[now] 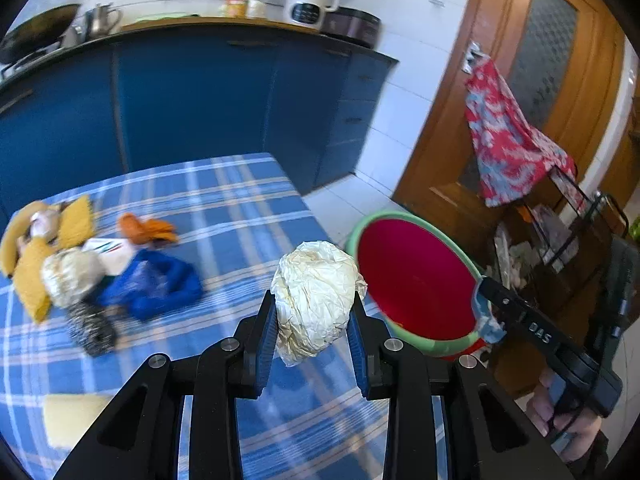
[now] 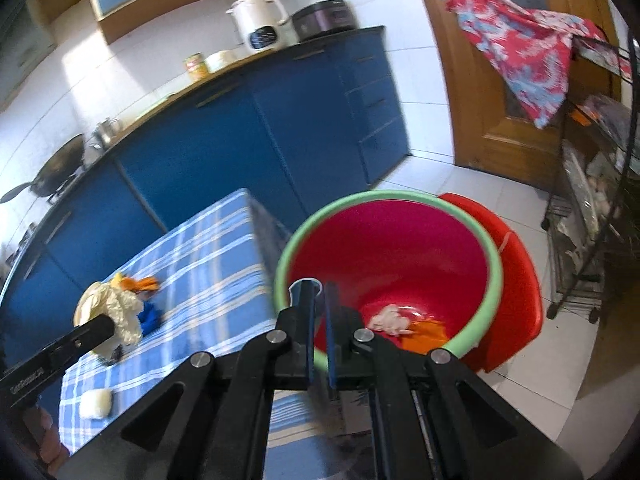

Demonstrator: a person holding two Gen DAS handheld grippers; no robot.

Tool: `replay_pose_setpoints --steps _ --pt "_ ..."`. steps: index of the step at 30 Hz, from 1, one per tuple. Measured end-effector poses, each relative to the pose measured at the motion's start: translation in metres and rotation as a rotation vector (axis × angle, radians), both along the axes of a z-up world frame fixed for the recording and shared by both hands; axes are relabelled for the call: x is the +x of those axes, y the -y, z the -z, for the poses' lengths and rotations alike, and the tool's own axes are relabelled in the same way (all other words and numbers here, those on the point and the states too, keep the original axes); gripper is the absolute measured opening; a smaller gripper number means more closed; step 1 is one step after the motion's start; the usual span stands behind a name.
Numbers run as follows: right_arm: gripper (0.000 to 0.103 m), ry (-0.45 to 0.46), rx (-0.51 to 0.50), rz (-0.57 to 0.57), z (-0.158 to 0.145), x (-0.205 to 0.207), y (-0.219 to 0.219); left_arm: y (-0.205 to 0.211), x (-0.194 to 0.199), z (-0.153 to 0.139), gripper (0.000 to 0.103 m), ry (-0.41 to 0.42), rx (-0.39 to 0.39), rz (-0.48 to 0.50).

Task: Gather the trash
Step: 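Carry the crumpled paper with the left tool over the red bucket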

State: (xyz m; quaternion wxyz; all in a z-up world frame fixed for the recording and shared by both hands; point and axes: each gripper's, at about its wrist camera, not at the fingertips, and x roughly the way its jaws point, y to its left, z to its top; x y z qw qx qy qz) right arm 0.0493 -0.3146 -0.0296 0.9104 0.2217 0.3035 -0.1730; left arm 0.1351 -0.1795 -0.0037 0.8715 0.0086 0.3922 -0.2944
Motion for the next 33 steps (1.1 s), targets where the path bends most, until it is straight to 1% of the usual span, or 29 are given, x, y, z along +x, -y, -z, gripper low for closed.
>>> replay_pose_setpoints --steps 7,15,18,20,22,28,30,33 --pt "0.007 -0.057 0.027 0.062 0.027 0.004 0.042 0.046 0.007 0.011 0.033 -0.01 0.022 0.076" --pt "0.009 -0.095 0.047 0.097 0.048 0.011 0.069 0.086 0.014 0.028 0.033 -0.041 0.04 0.137" --pt "0.009 -0.098 0.052 0.101 0.051 0.01 0.075 0.098 0.015 0.033 0.033 -0.048 0.048 0.152" --pt "0.014 -0.099 0.053 0.103 0.052 0.009 0.079 0.104 0.016 0.036 0.033 -0.057 0.053 0.162" --pt "0.016 -0.099 0.057 0.105 0.053 0.008 0.082 0.111 0.015 0.04 0.033 -0.064 0.058 0.176" --pt "0.016 -0.086 0.06 0.118 0.05 -0.001 0.088 0.129 0.016 0.052 0.035 -0.072 0.088 0.208" --pt "0.017 -0.077 0.059 0.125 0.047 -0.005 0.089 0.132 0.016 0.054 0.042 -0.069 0.096 0.212" --pt "0.02 -0.068 0.06 0.128 0.043 -0.011 0.09 0.136 0.017 0.057 0.051 -0.067 0.108 0.206"
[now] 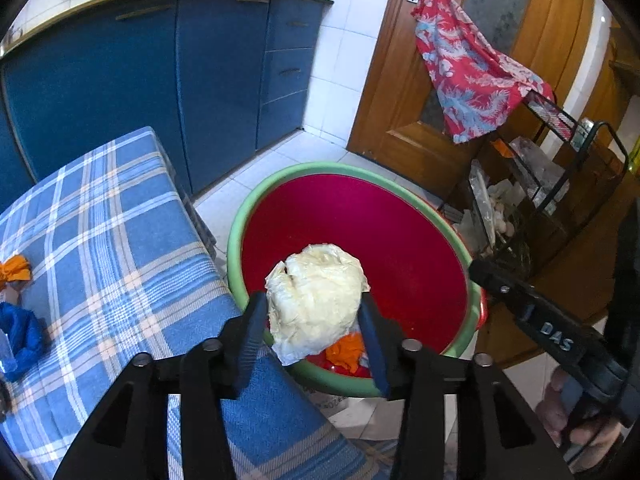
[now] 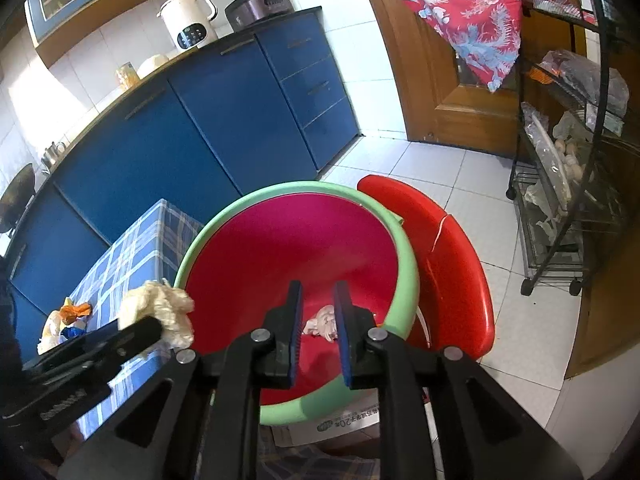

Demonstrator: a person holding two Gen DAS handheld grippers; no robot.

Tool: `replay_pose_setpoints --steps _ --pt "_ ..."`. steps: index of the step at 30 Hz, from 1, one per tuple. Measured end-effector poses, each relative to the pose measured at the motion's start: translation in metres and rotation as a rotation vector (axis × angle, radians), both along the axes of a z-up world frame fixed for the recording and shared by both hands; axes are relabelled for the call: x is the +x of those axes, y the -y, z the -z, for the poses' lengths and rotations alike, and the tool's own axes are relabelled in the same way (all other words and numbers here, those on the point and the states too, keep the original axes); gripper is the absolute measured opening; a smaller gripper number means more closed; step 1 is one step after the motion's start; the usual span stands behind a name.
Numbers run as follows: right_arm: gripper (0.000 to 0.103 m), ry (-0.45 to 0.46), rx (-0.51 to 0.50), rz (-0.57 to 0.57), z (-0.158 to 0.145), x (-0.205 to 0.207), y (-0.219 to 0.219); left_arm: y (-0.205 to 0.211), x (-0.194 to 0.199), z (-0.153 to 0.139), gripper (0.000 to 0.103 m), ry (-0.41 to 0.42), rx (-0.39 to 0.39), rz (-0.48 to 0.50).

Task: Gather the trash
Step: 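Open the left tool to drop the paper into the bucket, then move the left tool back over the steel wool scrubber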

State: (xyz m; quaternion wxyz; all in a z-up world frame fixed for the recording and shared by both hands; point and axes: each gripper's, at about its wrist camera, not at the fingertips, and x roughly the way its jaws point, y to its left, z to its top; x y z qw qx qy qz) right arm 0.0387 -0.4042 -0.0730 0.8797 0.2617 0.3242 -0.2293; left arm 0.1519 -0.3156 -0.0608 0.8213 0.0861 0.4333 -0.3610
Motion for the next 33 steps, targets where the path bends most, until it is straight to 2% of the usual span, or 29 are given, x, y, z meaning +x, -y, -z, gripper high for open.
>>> replay_pose_setpoints --steps 3,9,14,20,33 --pt "0.025 0.004 0.002 0.002 -0.002 -0.004 0.0 0.0 0.001 0.001 0.056 -0.005 0.006 -0.008" --pt "0.027 0.016 0.01 -0.002 -0.006 -0.012 -0.004 -0.009 -0.001 -0.007 0.057 -0.002 -0.008 -0.025" --pt "0.035 0.03 0.015 -0.009 -0.012 -0.02 -0.012 -0.023 -0.004 -0.015 0.057 0.001 -0.021 -0.05" --pt "0.05 0.05 0.026 -0.018 -0.022 -0.029 -0.026 -0.052 -0.011 -0.026 0.057 0.0 -0.043 -0.103" --pt "0.061 0.057 0.021 -0.086 -0.039 -0.033 -0.072 -0.141 -0.015 -0.041 0.057 0.032 -0.058 -0.28"
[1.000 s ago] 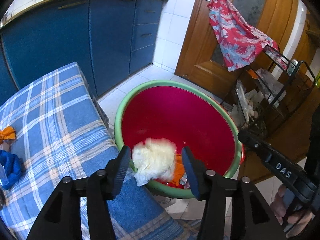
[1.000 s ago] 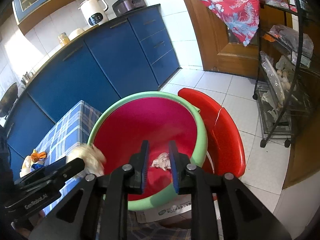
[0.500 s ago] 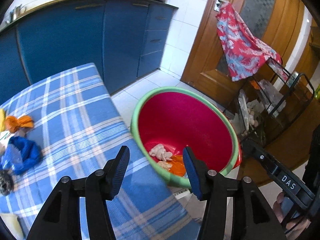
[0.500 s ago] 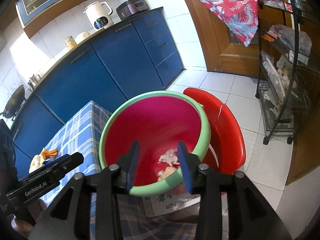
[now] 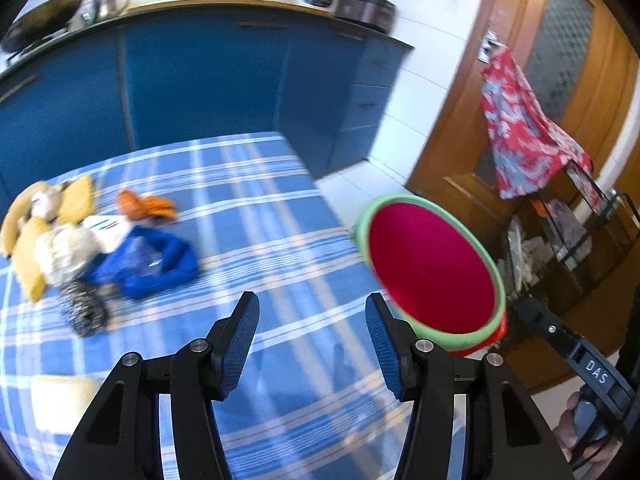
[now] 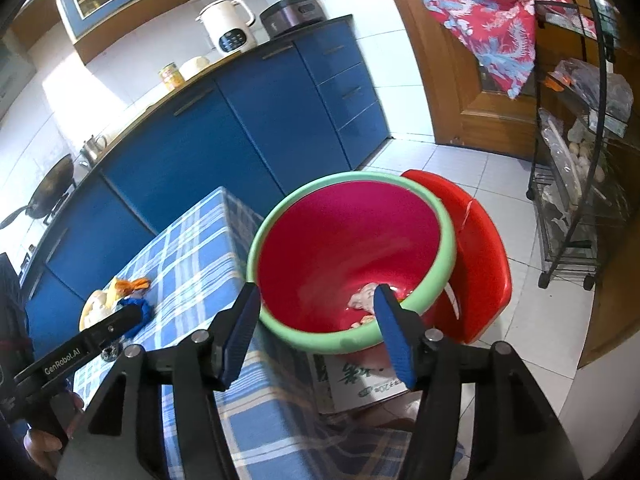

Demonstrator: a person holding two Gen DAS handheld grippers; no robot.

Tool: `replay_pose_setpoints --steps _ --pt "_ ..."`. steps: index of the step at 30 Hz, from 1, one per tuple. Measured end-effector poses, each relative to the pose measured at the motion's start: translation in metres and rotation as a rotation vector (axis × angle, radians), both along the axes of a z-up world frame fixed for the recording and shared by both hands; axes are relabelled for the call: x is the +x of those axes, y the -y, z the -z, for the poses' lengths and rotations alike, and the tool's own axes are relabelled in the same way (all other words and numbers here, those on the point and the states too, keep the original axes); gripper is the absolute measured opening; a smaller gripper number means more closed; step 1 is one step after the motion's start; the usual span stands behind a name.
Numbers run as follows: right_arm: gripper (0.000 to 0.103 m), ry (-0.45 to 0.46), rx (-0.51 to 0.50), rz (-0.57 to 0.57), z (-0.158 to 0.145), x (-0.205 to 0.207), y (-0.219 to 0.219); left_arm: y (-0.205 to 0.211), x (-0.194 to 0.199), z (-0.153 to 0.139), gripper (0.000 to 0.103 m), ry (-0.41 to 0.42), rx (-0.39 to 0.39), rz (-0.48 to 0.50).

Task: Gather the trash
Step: 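Move the left tool back over the steel wool scrubber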

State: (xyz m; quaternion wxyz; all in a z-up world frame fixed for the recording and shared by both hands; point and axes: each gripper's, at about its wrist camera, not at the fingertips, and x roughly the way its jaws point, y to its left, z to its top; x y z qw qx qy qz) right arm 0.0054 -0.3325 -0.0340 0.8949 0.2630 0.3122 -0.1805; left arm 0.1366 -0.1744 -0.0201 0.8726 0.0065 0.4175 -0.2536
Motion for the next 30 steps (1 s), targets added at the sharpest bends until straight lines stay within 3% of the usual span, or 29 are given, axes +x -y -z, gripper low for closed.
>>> replay_pose_setpoints --steps 19,30 --pt "0.07 -0.043 -0.045 -0.16 -0.007 0.043 -0.078 -0.133 0.038 0.022 0.057 -0.031 0.035 -0.341" --pt "0.072 -0.087 -0.038 -0.2 0.006 0.066 -0.101 -0.152 0.068 0.048 0.057 -0.091 0.015 -0.388"
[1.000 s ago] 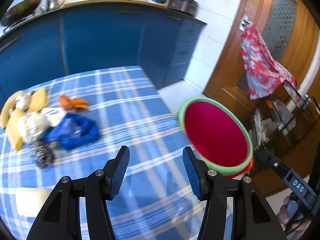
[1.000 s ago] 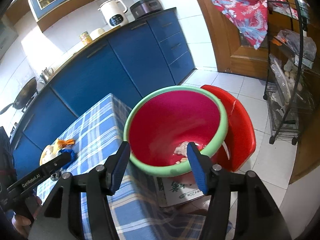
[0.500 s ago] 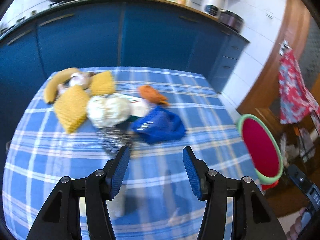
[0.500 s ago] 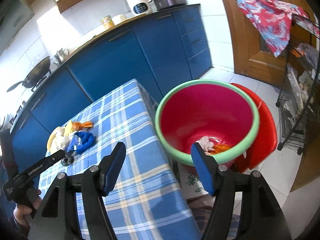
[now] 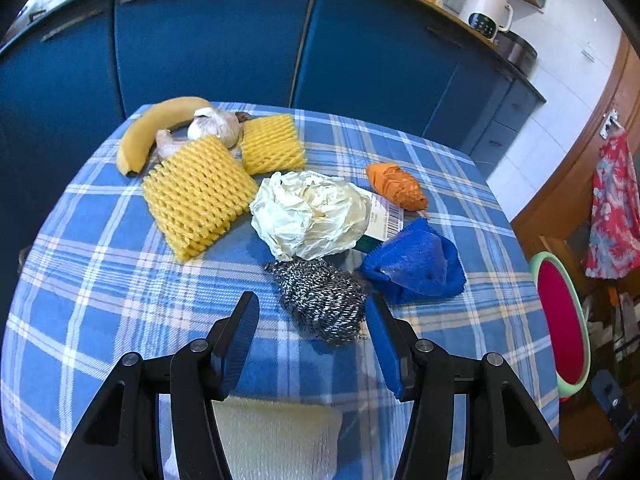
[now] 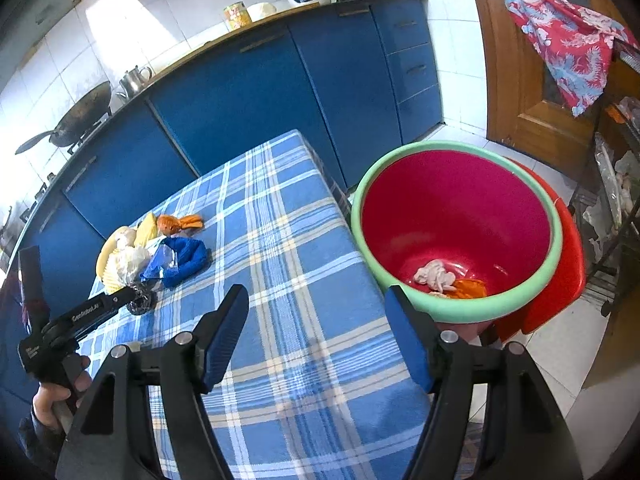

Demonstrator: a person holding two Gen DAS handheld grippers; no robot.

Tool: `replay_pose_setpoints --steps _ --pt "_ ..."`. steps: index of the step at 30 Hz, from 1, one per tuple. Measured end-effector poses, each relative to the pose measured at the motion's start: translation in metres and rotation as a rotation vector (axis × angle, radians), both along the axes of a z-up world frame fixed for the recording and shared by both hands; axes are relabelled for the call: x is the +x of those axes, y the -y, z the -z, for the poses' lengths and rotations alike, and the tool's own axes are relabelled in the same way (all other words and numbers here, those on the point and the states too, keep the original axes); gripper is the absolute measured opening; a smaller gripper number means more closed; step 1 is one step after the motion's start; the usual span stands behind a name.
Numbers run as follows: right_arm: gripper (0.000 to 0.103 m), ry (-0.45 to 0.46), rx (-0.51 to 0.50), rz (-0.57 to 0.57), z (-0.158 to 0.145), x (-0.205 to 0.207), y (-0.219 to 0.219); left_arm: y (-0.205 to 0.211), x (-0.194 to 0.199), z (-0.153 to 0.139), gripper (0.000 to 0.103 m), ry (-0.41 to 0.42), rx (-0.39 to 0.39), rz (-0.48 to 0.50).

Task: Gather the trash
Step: 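Move the left tool back over the steel wool scrubber, then close the left tool on the steel wool scrubber and lift it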

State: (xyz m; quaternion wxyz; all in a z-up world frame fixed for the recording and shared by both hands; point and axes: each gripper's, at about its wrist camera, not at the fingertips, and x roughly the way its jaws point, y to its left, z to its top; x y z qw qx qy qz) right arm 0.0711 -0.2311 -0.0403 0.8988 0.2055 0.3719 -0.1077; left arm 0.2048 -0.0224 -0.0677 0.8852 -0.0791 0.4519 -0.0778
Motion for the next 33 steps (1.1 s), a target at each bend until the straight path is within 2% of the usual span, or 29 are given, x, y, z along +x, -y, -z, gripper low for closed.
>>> replay_pose_setpoints --steps 6,10,15,18,33 --pt "0.073 -0.025 0.007 -0.003 0.008 0.007 -0.002 0.007 0.011 0.012 0.058 -0.029 -0.022 0.017" --pt "0.073 -0.035 0.014 -0.006 0.012 0.009 -0.004 0.006 0.012 0.015 0.057 -0.017 -0.035 0.018" --pt "0.073 -0.04 0.024 -0.009 0.015 0.009 -0.005 -0.001 0.01 0.013 0.036 -0.003 -0.074 0.019" --pt "0.073 -0.035 0.027 -0.013 0.014 0.007 -0.007 -0.006 0.007 0.011 0.031 -0.001 -0.085 0.023" --pt "0.074 -0.006 0.035 -0.087 0.006 0.0 -0.038 -0.04 -0.051 -0.026 0.029 0.078 -0.102 0.026"
